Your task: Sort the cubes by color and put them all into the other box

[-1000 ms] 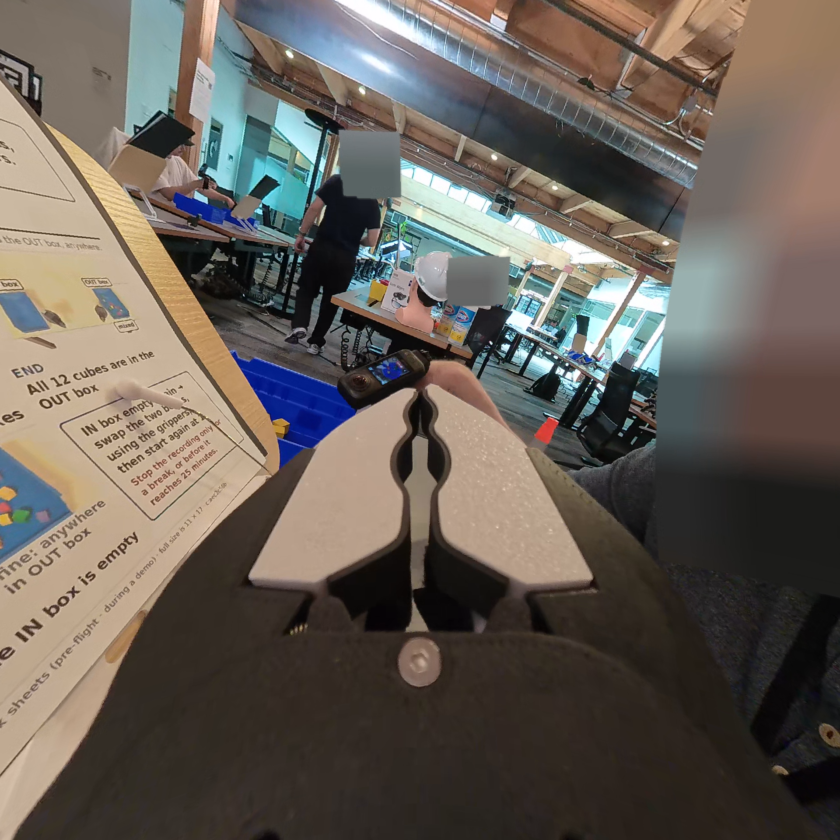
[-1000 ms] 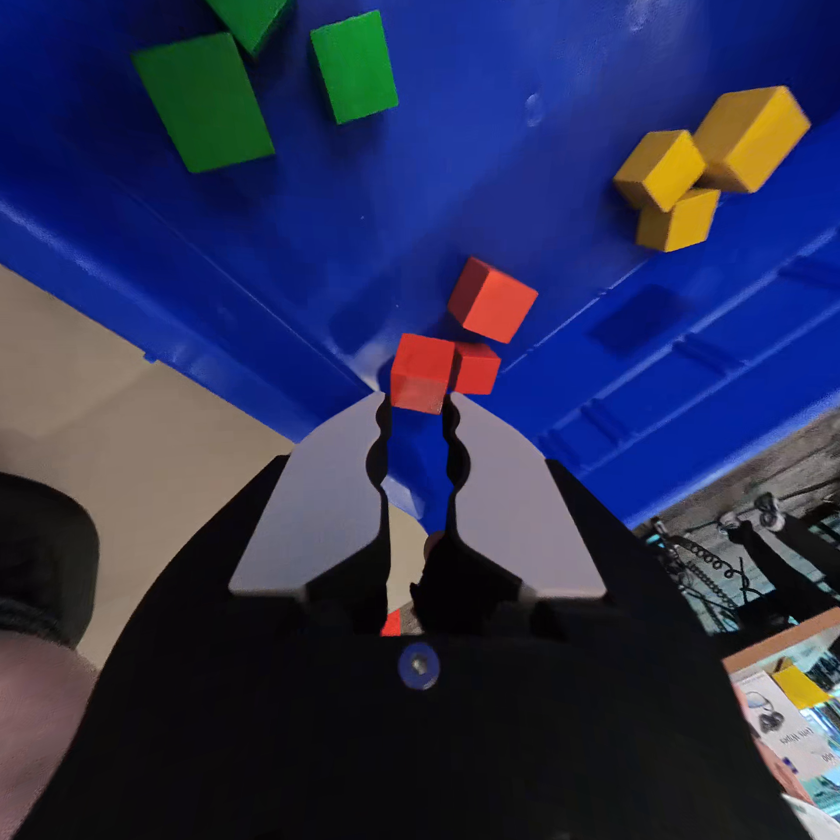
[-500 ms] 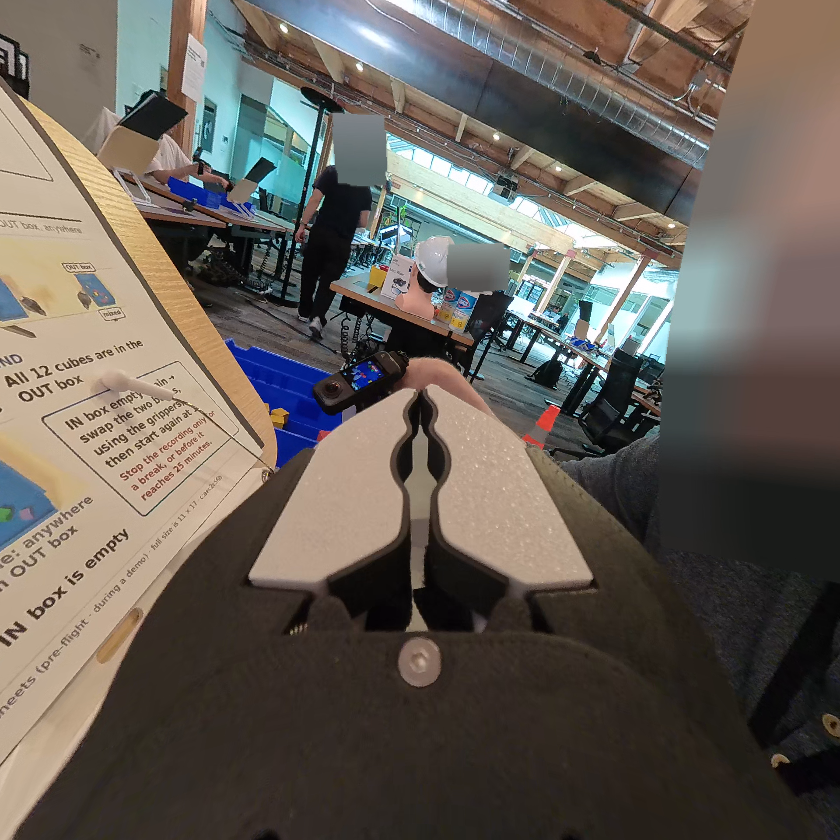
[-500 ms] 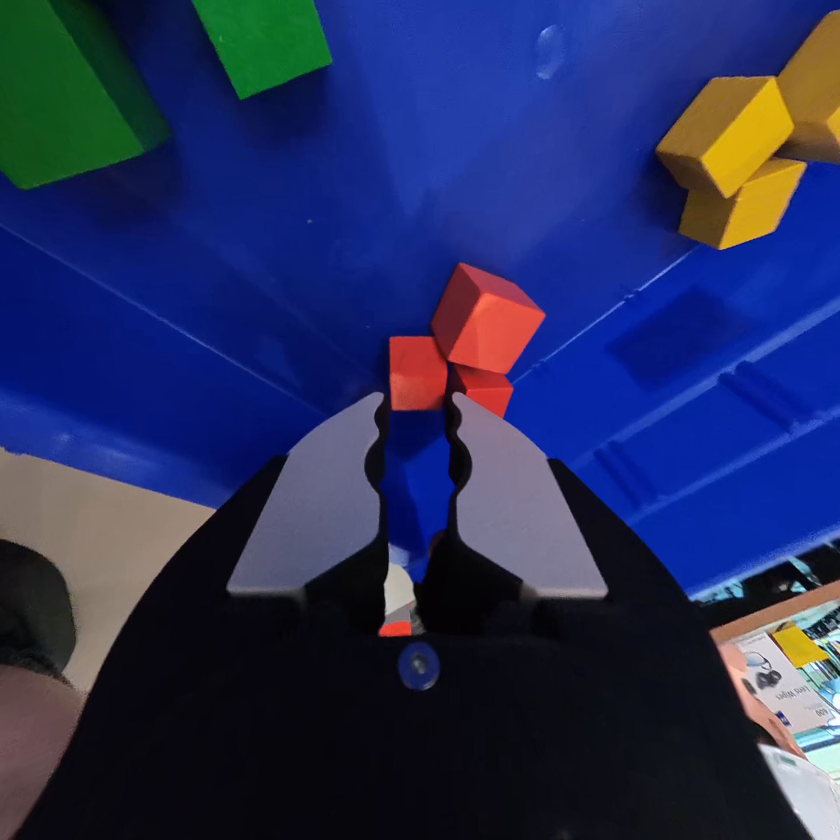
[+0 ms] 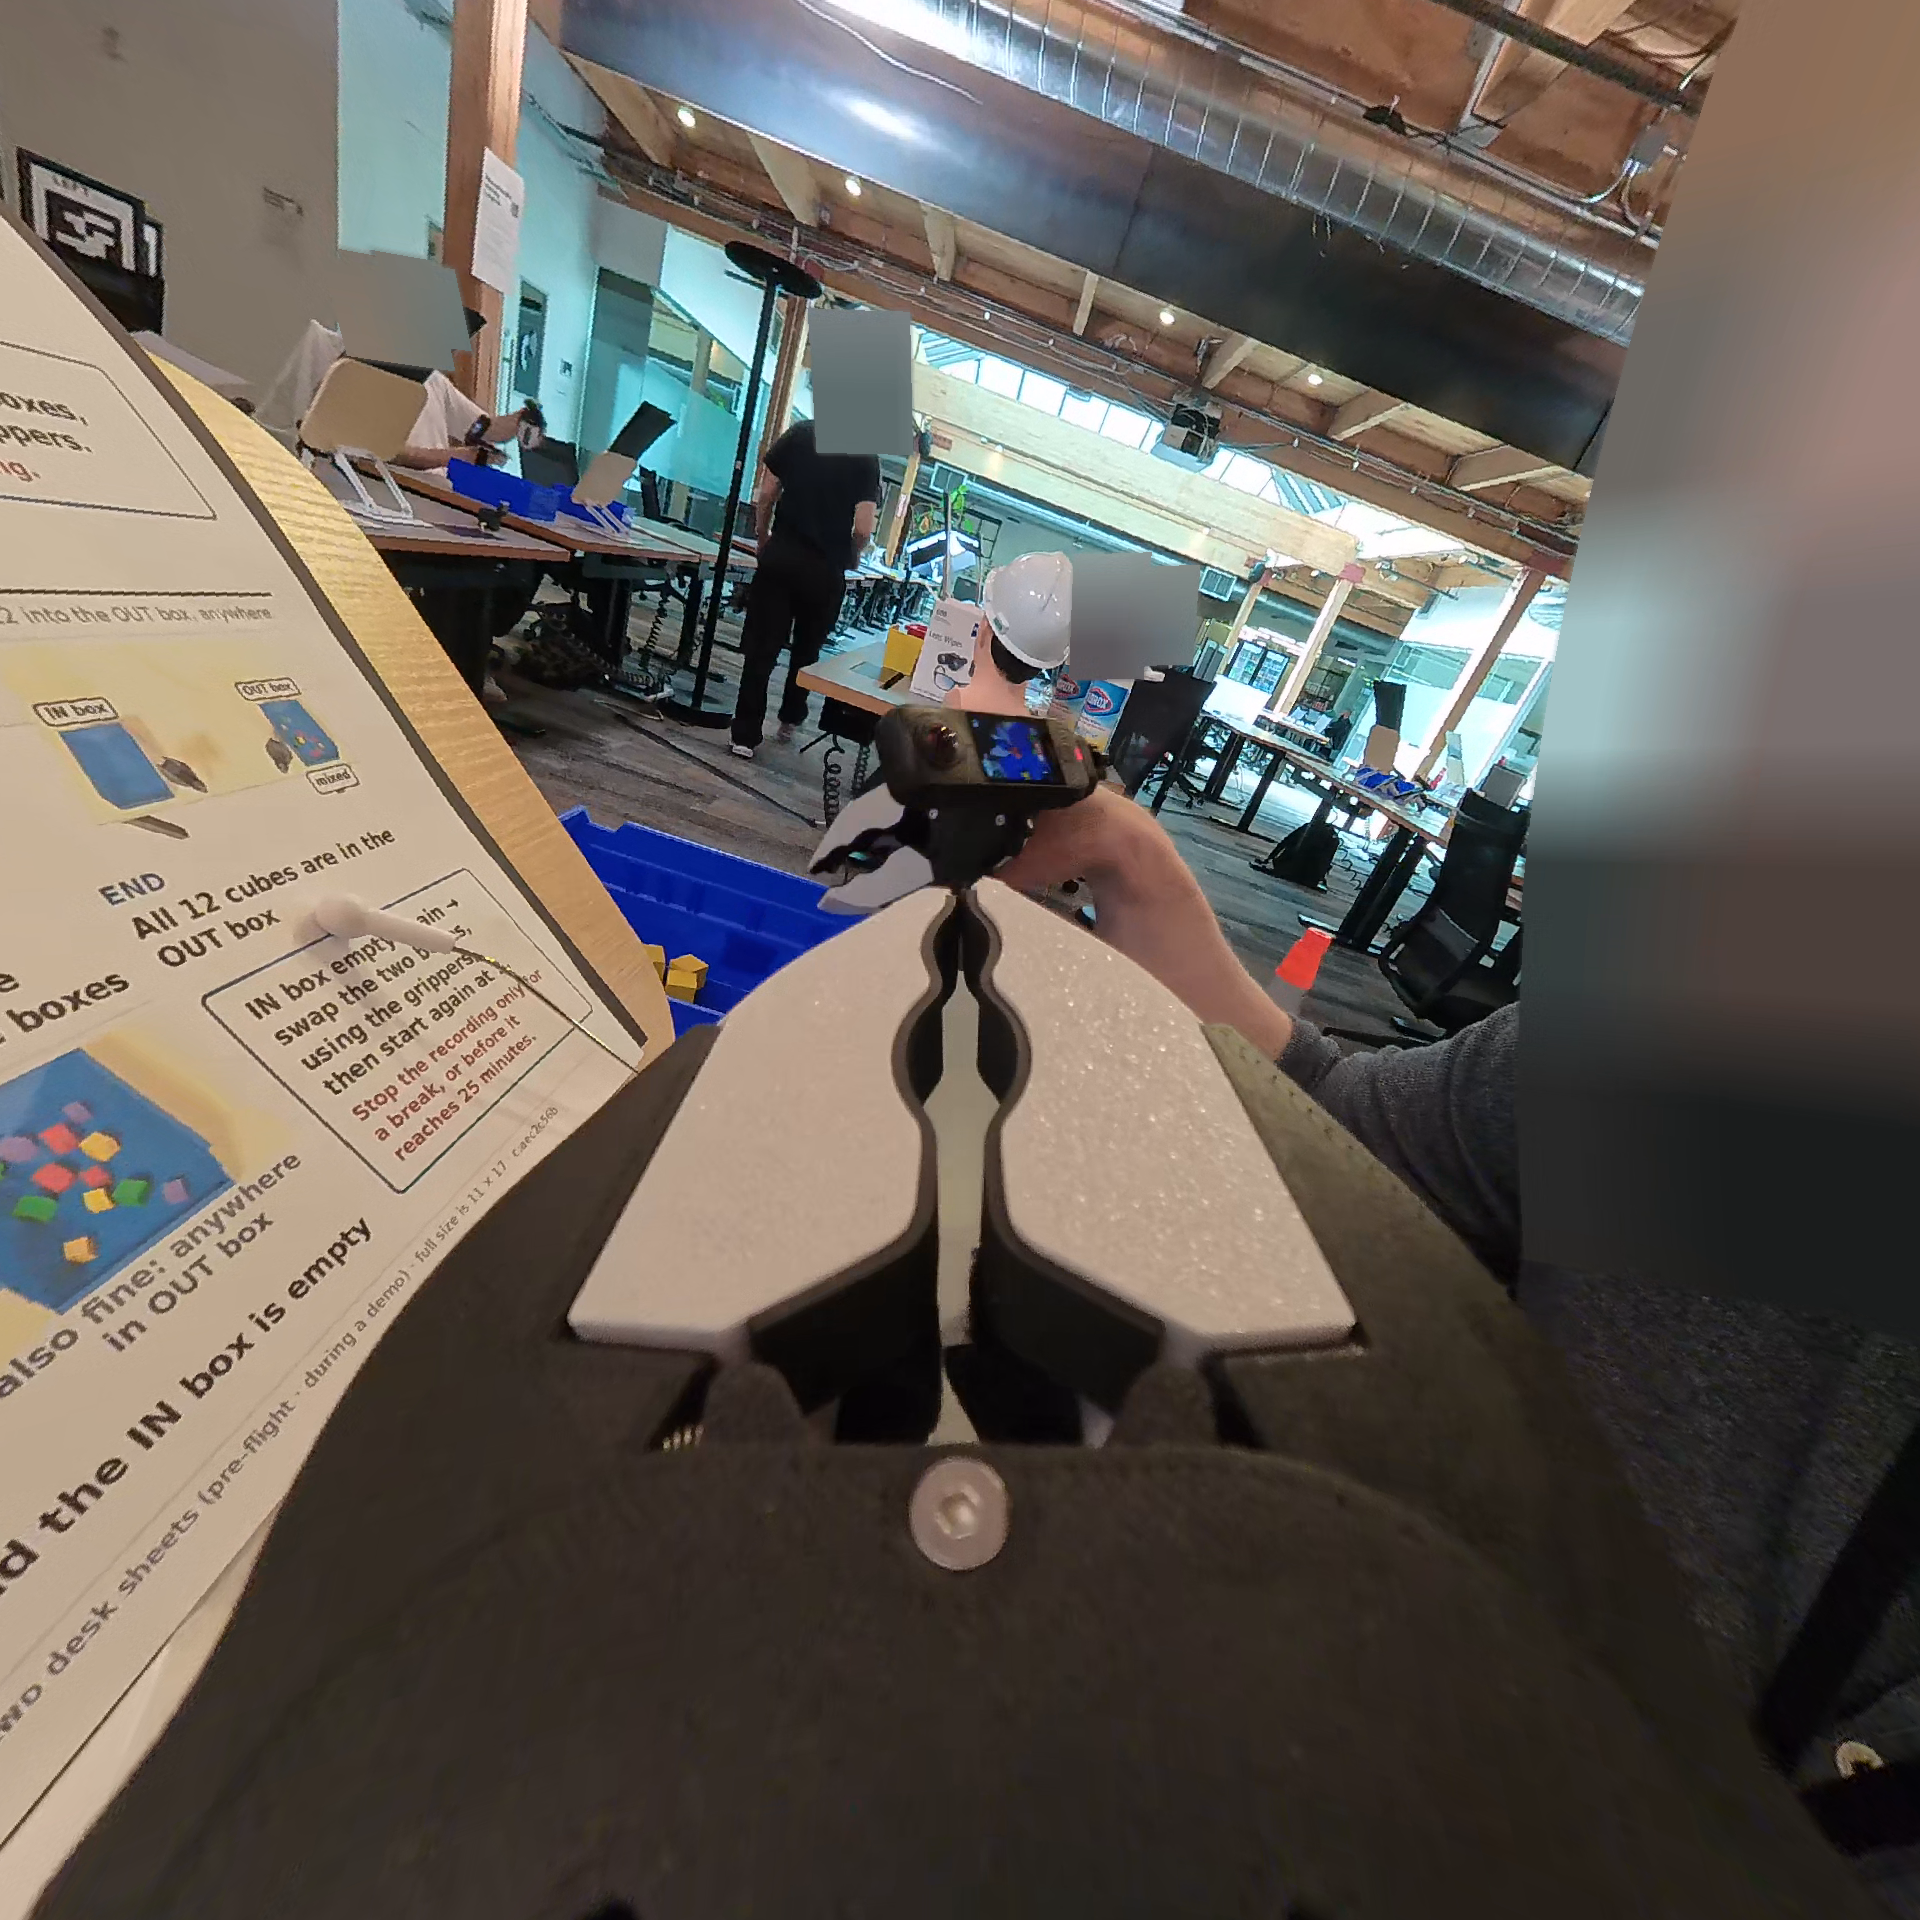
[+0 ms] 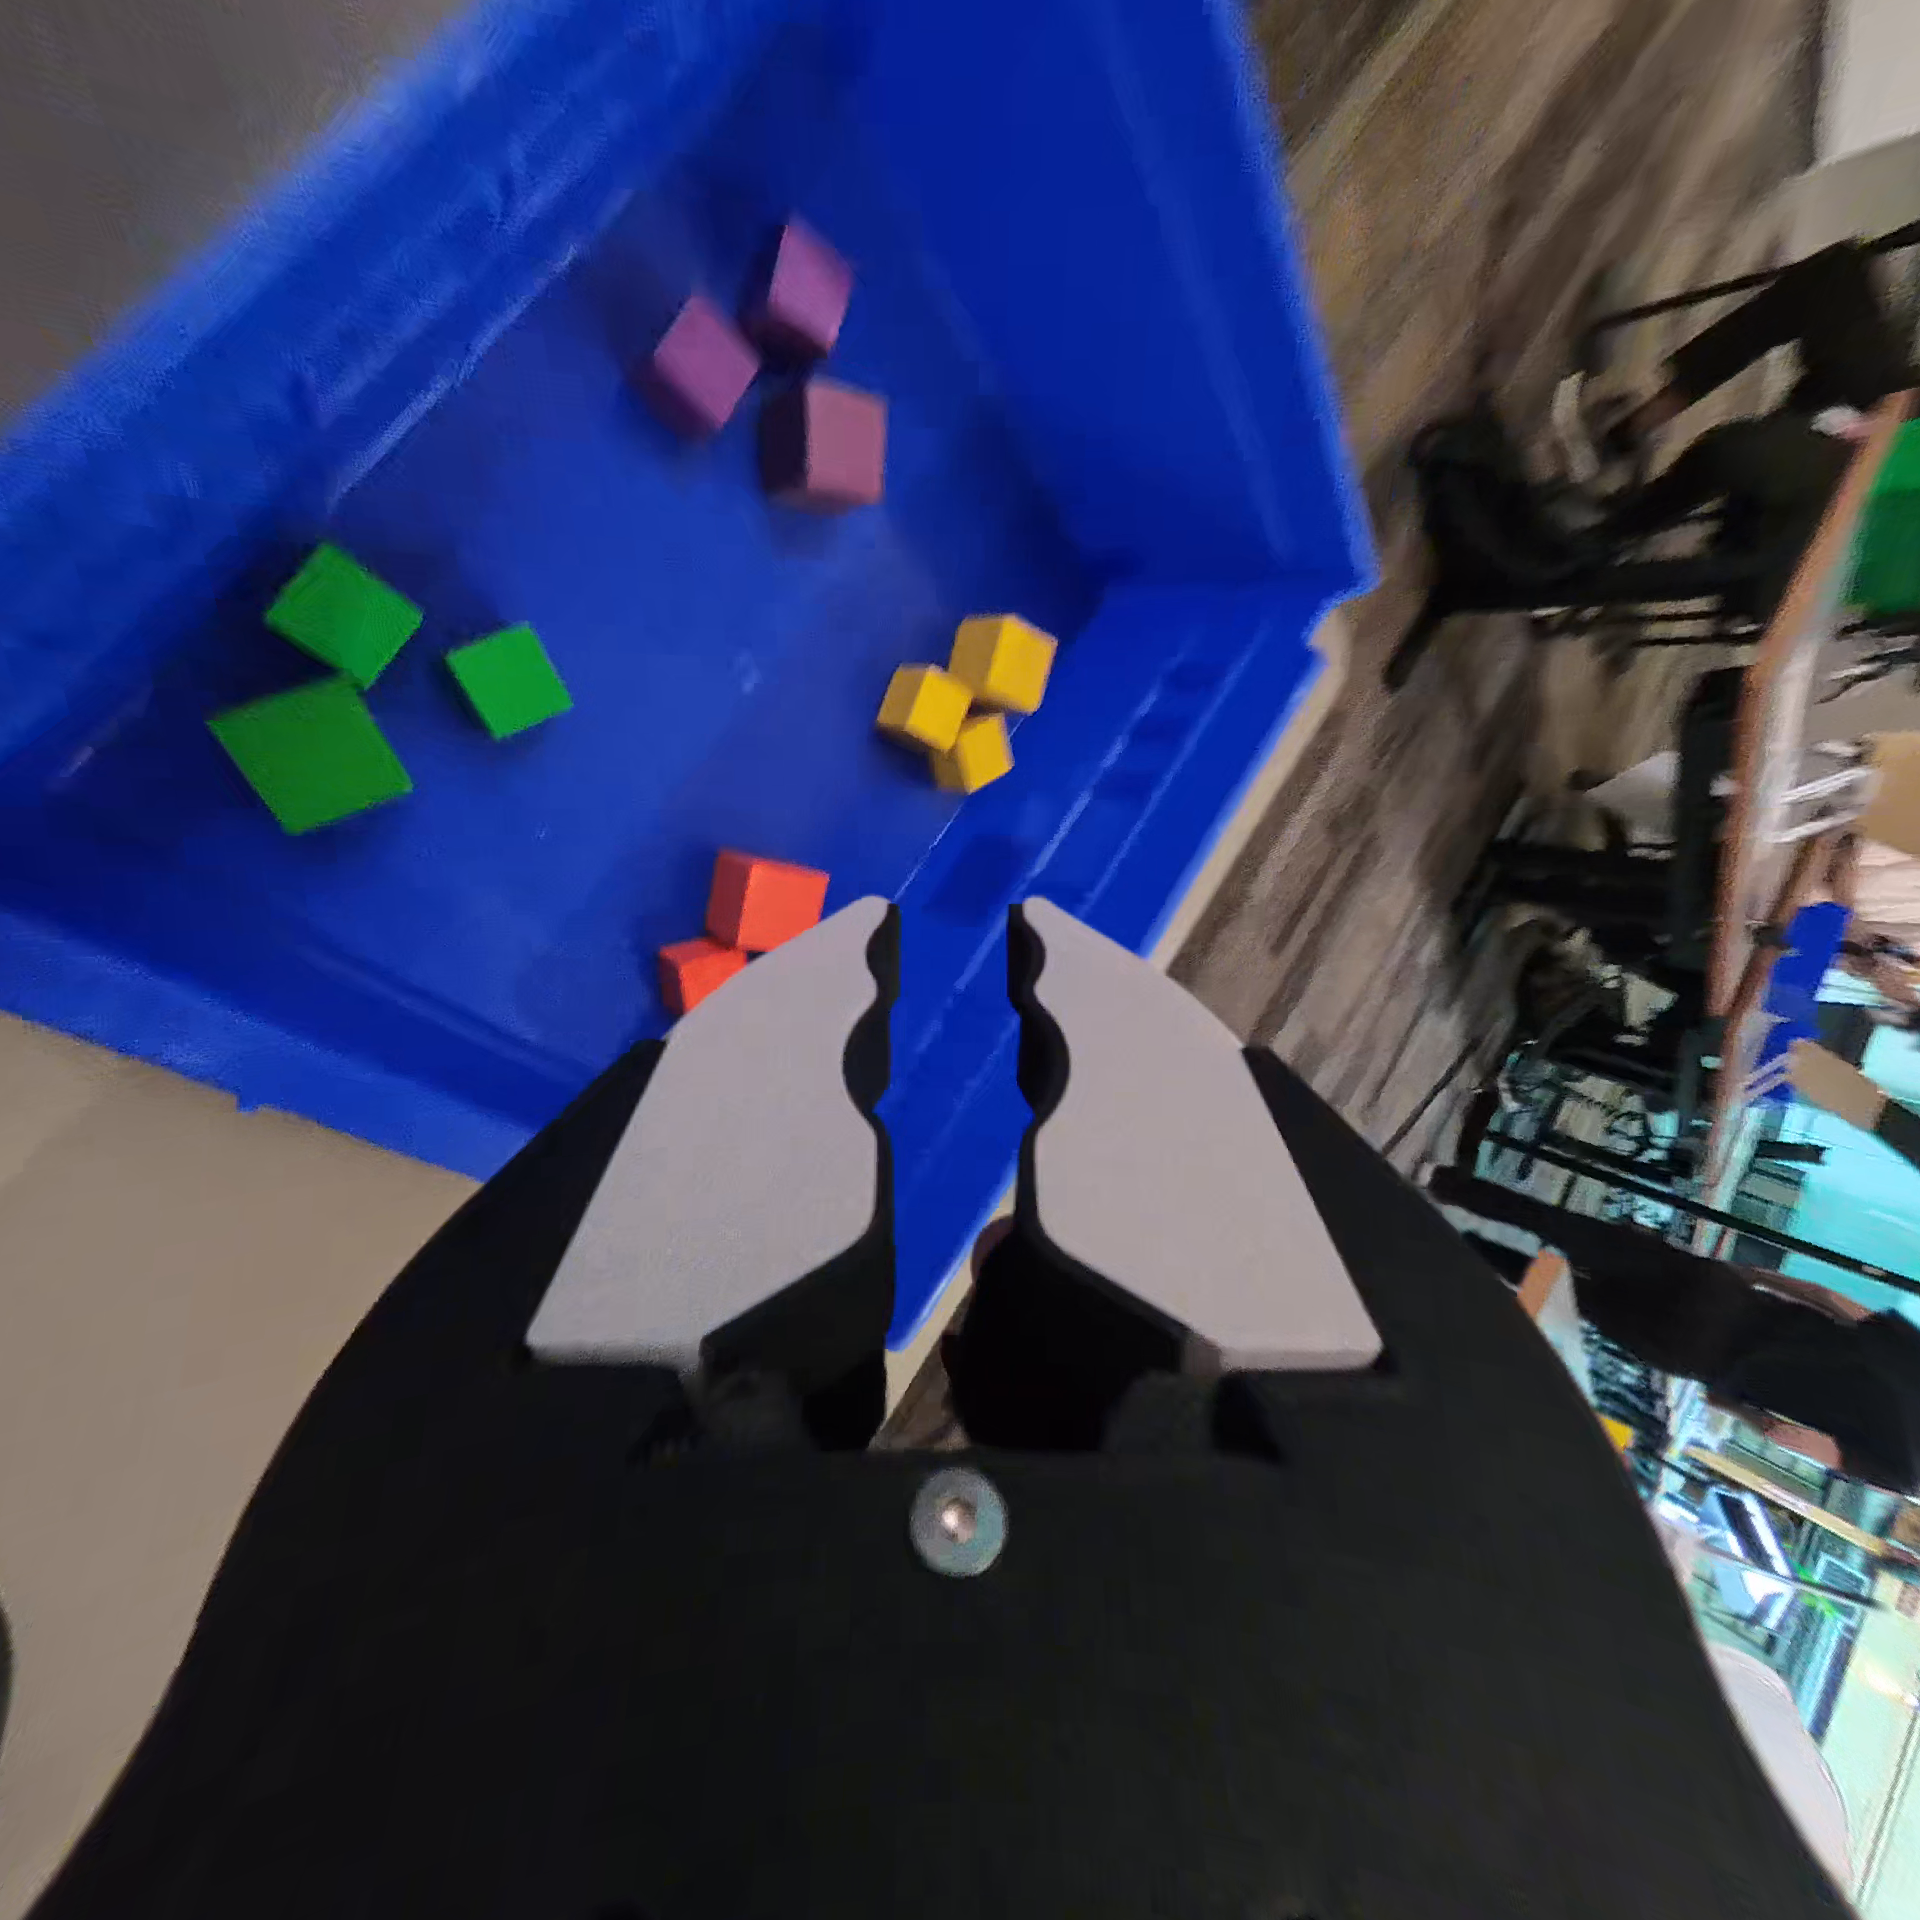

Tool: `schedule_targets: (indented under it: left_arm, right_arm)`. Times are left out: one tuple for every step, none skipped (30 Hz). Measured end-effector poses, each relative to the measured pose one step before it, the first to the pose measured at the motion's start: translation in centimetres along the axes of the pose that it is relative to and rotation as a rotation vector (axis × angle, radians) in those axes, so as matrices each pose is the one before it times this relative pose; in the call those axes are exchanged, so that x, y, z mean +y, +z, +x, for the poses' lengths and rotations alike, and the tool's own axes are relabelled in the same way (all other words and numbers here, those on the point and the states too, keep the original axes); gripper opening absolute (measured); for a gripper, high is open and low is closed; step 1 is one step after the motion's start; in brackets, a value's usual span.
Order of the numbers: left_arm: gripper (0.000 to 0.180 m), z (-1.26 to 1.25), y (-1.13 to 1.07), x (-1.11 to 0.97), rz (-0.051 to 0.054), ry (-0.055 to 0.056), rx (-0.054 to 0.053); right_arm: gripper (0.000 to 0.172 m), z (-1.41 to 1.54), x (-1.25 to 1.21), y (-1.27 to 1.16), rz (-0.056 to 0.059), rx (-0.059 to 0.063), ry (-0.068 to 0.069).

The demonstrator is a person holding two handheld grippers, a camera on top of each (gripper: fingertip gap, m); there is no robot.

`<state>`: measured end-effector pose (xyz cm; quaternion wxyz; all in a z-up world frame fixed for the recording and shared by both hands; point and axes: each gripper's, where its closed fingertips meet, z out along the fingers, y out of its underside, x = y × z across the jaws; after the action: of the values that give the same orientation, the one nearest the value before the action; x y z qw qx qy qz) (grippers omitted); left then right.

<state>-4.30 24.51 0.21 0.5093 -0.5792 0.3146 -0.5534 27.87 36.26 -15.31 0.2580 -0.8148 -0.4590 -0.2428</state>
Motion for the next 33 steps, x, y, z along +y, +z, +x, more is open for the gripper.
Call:
schedule_targets:
  left_arm:
    - [0.0, 0.041, -0.042, -0.072, 0.0022, -0.001, 0.001]
    - [0.0, 0.042, -0.039, -0.059, 0.0015, 0.0002, 0.0009]
    - [0.0, -0.042, -0.055, -0.045, 0.0012, 0.0025, -0.0046]
    - [0.0, -0.071, -0.071, -0.083, 0.0038, 0.0008, -0.0055]
    - [0.0, -0.018, -0.078, -0.098, 0.0053, -0.0055, 0.0007]
    - [0.0, 0.027, -0.056, -0.095, 0.0046, -0.009, 0.0041]
    - [0.0, 0.035, -0.052, -0.074, 0.0047, -0.0064, 0.0015]
    - [0.0, 0.041, -0.049, -0.075, 0.0036, -0.0019, -0.0012]
    - [0.0, 0.081, -0.025, -0.049, 0.0014, 0.0013, -0.0014]
    - [0.0, 0.084, -0.036, -0.03, -0.0004, 0.0042, -0.0031]
    - [0.0, 0.002, -0.051, -0.038, 0.0004, 0.006, -0.0078]
    - [0.0, -0.047, -0.099, -0.061, 0.0034, 0.0042, -0.009]
    - [0.0, -0.021, -0.113, -0.073, 0.0043, -0.0003, -0.0056]
    - [0.0, -0.016, -0.127, -0.094, 0.004, -0.0043, -0.0026]
    - [0.0, -0.001, -0.129, -0.087, 0.0044, -0.0051, -0.0023]
    - [0.0, -0.028, -0.105, -0.076, 0.0031, -0.0037, -0.0036]
    - [0.0, -0.029, -0.053, 0.0, -0.0017, -0.0023, -0.0048]
    - [0.0, -0.034, -0.007, 0.045, -0.0058, -0.0021, -0.0054]
    - [0.0, -0.028, -0.003, 0.054, -0.0035, -0.0004, -0.0078]
    - [0.0, -0.06, 0.013, 0.051, 0.0002, 0.0013, -0.0122]
    - [0.0, -0.051, 0.053, 0.105, -0.0003, 0.0015, -0.0131]
    - [0.0, 0.011, 0.097, 0.18, -0.0068, 0.004, -0.009]
    - [0.0, -0.048, 0.098, 0.237, -0.0132, 0.0113, -0.0125]
    - [0.0, -0.275, 0.029, 0.239, -0.0155, 0.017, -0.0262]
    - [0.0, -0.36, -0.034, 0.185, -0.0139, 0.0132, -0.0303]
    - [0.0, -0.214, -0.074, 0.036, -0.0063, 0.0075, -0.0195]
    - [0.0, -0.112, -0.14, -0.135, 0.0017, 0.0072, -0.0125]
    - [0.0, -0.29, -0.193, -0.176, 0.0036, 0.0125, -0.023]
    - [0.0, -0.508, -0.159, -0.09, 0.0003, 0.0246, -0.0367]
    - [0.0, -0.621, -0.07, 0.119, -0.0092, 0.0348, -0.0405]
    - [0.0, -0.767, 0.013, 0.399, -0.0188, 0.0397, -0.0452]
    - [0.0, -0.885, 0.07, 0.624, -0.0206, 0.0372, -0.0516]
    - [0.0, -0.62, 0.094, 0.731, -0.0218, 0.0241, -0.0353]
  right_arm:
    - [0.019, 0.395, -0.777, -0.733, 0.0303, 0.0336, 0.0071]
    - [0.019, 0.1, -0.915, -0.71, 0.0417, 0.0169, 0.0044]
    - [0.017, -0.04, -0.983, -0.671, 0.0433, 0.0124, 0.0006]
    - [0.016, 0.011, -0.97, -0.608, 0.0393, 0.0185, -0.0021]
    - [0.016, -0.164, -0.824, -0.52, 0.0307, 0.0045, 0.0004]
    - [0.016, -0.246, -0.734, -0.446, 0.0272, -0.0005, 0.0024]
    - [0.016, -0.149, -0.705, -0.382, 0.0263, 0.0058, 0.0062]
    - [0.016, -0.137, -0.638, -0.284, 0.0204, 0.0061, 0.0078]
    - [0.016, -0.228, -0.56, -0.212, 0.0171, 0.002, 0.0027]
    - [0.016, -0.362, -0.532, -0.169, 0.0174, -0.003, -0.003]
    - [0.016, -0.43, -0.552, -0.113, 0.0183, -0.0058, 0.0027]
    - [0.016, -0.558, -0.46, -0.036, 0.0131, -0.0116, 0.0023]
    - [0.016, -0.546, -0.355, -0.008, 0.0074, -0.0086, -0.0067]
    - [0.016, -0.45, -0.333, -0.021, 0.0053, -0.0032, -0.0067]
    - [0.016, -0.454, -0.406, -0.08, 0.0085, -0.0049, -0.0015]
    - [0.016, -0.473, -0.472, -0.125, 0.0115, -0.0084, 0.0049]
    - [0.016, -0.611, -0.519, -0.172, 0.0132, -0.0133, 0.0067]
    - [0.015, -0.649, -0.507, -0.255, 0.0131, -0.0117, 0.001]
    - [0.015, -0.636, -0.469, -0.368, 0.0088, -0.0097, -0.0049]
    - [0.015, -0.446, -0.535, -0.405, 0.0133, 0.0003, -0.0019]
    - [0.015, -0.281, -0.629, -0.381, 0.0179, 0.0061, 0.0009]
    - [0.015, -0.254, -0.713, -0.295, 0.0222, 0.0036, 0.0039]
    - [0.016, -0.338, -0.655, -0.211, 0.0193, -0.0052, 0.0014]
    - [0.016, -0.151, -0.53, -0.207, 0.0132, 0.0047, -0.0055]
    - [0.016, 0.107, -0.498, -0.211, 0.0139, 0.0169, -0.0043]
    - [0.016, 0.042, -0.548, -0.2, 0.0159, 0.0038, 0.0044]
    - [0.017, -0.132, -0.717, -0.163, 0.0229, -0.0135, 0.0109]
    - [0.017, -0.155, -0.865, -0.078, 0.0281, -0.0167, 0.0074]
    - [0.017, -0.025, -0.808, 0.007, 0.0211, -0.0118, 0.0002]
    - [0.017, 0.218, -0.722, 0.095, 0.015, 0.0026, -0.004]
    - [0.017, 0.508, -0.732, 0.131, 0.0185, 0.0241, -0.0041]
    - [0.017, 0.489, -0.605, 0.143, 0.0218, 0.0247, 0.002]
    - [0.017, 0.186, -0.411, 0.18, 0.0216, 0.0115, 0.0047]
